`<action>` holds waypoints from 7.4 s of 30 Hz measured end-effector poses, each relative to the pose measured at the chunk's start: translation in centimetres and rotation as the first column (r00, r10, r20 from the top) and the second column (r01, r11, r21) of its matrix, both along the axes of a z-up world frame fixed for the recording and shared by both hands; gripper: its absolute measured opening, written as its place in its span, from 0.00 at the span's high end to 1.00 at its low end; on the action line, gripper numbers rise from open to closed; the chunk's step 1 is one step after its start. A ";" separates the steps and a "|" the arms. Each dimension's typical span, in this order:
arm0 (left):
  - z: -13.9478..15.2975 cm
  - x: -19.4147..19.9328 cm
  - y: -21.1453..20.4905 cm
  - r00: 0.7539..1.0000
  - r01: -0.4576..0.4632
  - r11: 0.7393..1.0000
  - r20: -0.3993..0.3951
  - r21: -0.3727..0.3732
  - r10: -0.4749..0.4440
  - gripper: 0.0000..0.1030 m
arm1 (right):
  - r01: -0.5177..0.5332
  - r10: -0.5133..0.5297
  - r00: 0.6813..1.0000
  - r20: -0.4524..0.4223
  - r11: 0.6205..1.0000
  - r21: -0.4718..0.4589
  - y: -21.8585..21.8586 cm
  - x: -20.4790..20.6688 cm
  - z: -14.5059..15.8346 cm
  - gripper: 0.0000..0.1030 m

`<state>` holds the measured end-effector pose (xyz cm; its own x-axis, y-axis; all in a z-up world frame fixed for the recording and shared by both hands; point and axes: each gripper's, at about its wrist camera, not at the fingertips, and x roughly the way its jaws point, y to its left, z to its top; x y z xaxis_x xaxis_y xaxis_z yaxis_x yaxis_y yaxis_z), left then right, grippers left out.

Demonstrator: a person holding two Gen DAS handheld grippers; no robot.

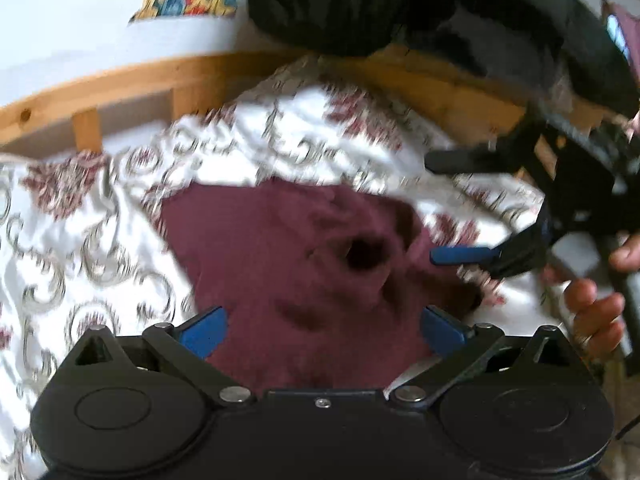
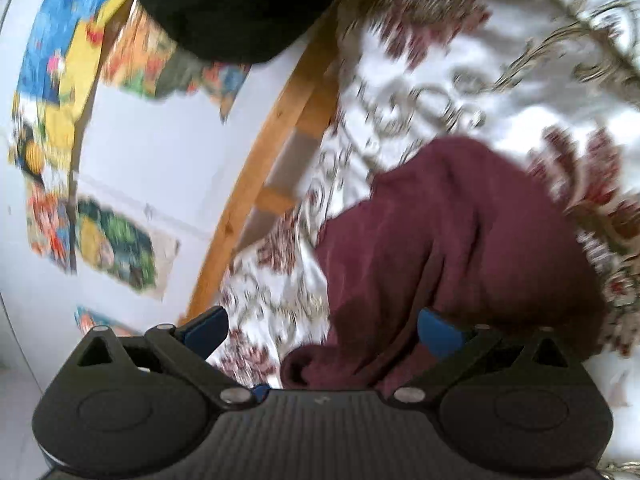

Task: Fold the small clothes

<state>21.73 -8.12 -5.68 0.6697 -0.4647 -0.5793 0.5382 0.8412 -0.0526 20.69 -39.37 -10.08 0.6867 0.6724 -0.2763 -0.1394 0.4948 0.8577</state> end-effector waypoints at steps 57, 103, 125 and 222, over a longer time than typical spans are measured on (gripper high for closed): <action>-1.2 1.8 0.5 0.997 -0.058 0.998 -0.055 -0.028 0.057 0.27 | 0.186 -0.202 0.976 -0.080 0.967 -0.173 3.3 4.6 -2.7 0.80; -2.9 -1.2 -3.1 0.972 0.236 0.972 0.019 0.010 -0.236 0.66 | 0.249 -0.197 0.967 0.162 0.868 -0.430 1.8 5.1 0.0 0.81; -4.5 -2.0 -5.7 0.949 0.316 0.949 -0.004 -0.007 -0.316 0.65 | 0.322 -0.265 0.947 0.184 0.814 -0.483 -0.7 3.5 1.6 0.78; -7.4 10.1 0.3 0.923 -0.148 0.913 -0.384 -0.381 -0.010 0.06 | 0.242 -0.282 0.956 -0.079 0.913 -0.329 -2.5 5.4 -3.0 0.48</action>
